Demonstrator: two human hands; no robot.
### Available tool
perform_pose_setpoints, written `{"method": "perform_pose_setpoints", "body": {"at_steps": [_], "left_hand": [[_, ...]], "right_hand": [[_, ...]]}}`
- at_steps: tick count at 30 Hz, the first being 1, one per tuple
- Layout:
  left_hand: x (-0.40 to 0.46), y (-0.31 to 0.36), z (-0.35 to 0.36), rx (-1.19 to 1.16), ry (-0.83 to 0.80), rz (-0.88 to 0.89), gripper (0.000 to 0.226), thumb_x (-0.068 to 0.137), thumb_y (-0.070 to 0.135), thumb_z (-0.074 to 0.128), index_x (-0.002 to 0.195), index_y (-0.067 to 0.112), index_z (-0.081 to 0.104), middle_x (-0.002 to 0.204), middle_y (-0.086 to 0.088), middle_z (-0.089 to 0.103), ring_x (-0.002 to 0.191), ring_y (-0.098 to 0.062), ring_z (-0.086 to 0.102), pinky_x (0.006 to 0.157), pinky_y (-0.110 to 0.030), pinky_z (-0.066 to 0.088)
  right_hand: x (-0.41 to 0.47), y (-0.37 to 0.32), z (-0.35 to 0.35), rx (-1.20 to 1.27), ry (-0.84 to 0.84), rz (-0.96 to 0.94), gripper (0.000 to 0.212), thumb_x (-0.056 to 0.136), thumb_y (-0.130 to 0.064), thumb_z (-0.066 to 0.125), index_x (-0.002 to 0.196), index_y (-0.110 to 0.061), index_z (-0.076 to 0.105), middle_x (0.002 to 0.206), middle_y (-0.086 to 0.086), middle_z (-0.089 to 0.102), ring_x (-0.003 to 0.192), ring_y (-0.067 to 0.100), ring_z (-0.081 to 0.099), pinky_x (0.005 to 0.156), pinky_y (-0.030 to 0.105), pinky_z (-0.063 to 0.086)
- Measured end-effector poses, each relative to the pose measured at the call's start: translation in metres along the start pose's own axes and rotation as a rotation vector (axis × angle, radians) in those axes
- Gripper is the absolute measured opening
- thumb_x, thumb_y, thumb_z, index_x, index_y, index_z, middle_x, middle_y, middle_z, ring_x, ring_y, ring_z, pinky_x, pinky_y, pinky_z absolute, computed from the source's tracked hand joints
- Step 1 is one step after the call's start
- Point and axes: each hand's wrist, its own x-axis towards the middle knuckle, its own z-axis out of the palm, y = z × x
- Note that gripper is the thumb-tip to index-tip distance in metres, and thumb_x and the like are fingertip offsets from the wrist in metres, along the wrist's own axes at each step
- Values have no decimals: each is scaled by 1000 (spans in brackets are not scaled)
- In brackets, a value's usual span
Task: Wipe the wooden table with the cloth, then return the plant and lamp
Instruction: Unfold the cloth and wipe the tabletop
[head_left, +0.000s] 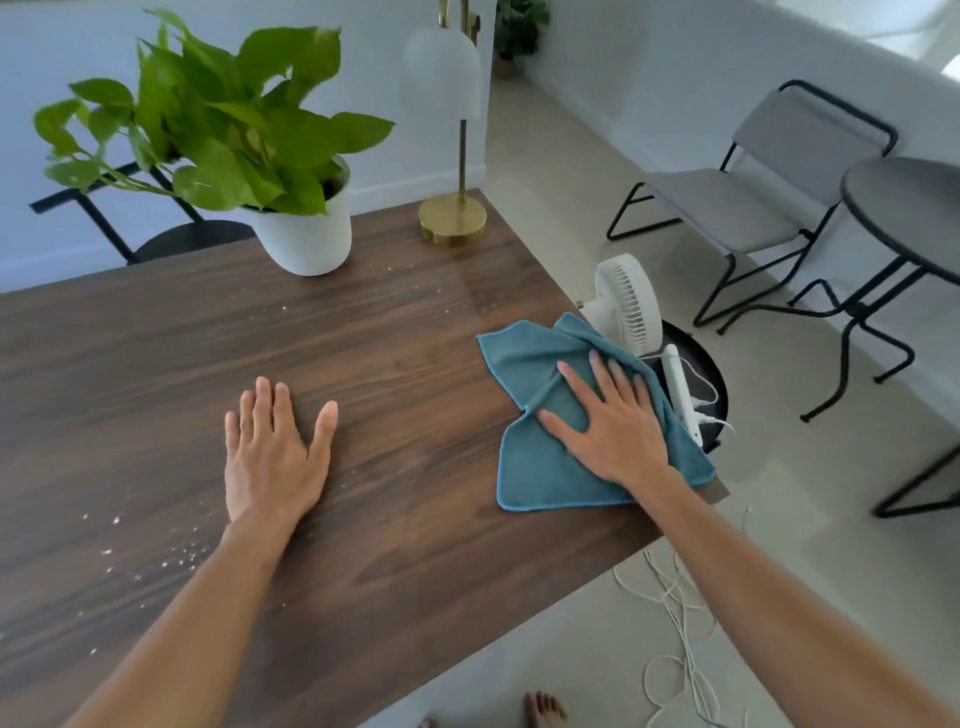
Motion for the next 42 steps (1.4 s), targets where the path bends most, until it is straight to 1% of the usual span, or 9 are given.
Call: {"method": "perform_pose_setpoints", "body": {"at_steps": [4,9,12,17,21,25,30,37,42], "left_hand": [[1,2,1,-7,23,5,88,96,68,10,155,4,20,165,-12,13,153,-28,8,125,-42,2],[-1,1,0,-26,25,-3,86,96,66,8,155,4,23,165,-12,14,153,-29,11,124,-44,5],[-2,1,-1,-27,12,-4,87,96,67,7,155,5,21,166,-11,12,153,-28,9,124,-42,3],[-4,1,-3,-27,-1,-9,87,96,68,5,157,7,17,166,-8,8,154,-25,5,124,-40,1],[-2,1,-2,-25,-4,-21,86,96,67,4,157,8,17,166,-8,7,154,-24,5,125,-40,0],[-1,4,1,-4,3,-38,84,96,65,2,157,8,14,166,-8,5,154,-24,3,125,-41,0],[0,3,3,4,33,-30,83,97,63,-1,157,9,14,166,-6,4,154,-23,3,124,-40,0],[1,5,2,-41,68,-29,79,99,60,9,154,7,26,165,-9,15,153,-25,12,125,-40,5],[10,4,-6,-82,174,-50,75,98,60,16,133,8,57,148,-15,48,137,-35,41,114,-49,29]], "right_hand": [[35,-46,-1,19,-48,41,86,84,-86,10,158,-43,1,169,3,-6,155,24,-7,124,49,-5],[-30,-123,13,82,-66,-220,85,85,-84,14,158,-41,7,169,3,-5,155,24,-10,123,51,-6],[-64,-102,15,116,-17,-259,82,86,-84,21,157,-44,13,169,0,1,155,21,-4,125,50,-2],[-73,-24,9,88,33,-93,82,85,-87,23,156,-49,11,169,-4,1,155,18,-1,125,48,-1],[-53,28,-1,58,27,37,82,83,-88,17,155,-51,8,169,-5,2,155,19,3,125,46,0],[-8,31,-3,49,-10,88,86,81,-89,11,156,-48,4,169,-3,-2,155,20,0,125,49,4],[58,-23,-1,31,-45,95,91,81,-89,5,158,-41,0,169,5,-8,155,27,-9,124,54,-1],[52,-131,6,25,-83,-145,88,84,-86,8,158,-40,0,168,6,-10,154,28,-12,122,54,-8],[-13,-161,15,86,-55,-310,85,85,-86,16,158,-42,6,169,2,-5,155,25,-11,123,52,-4]]}}
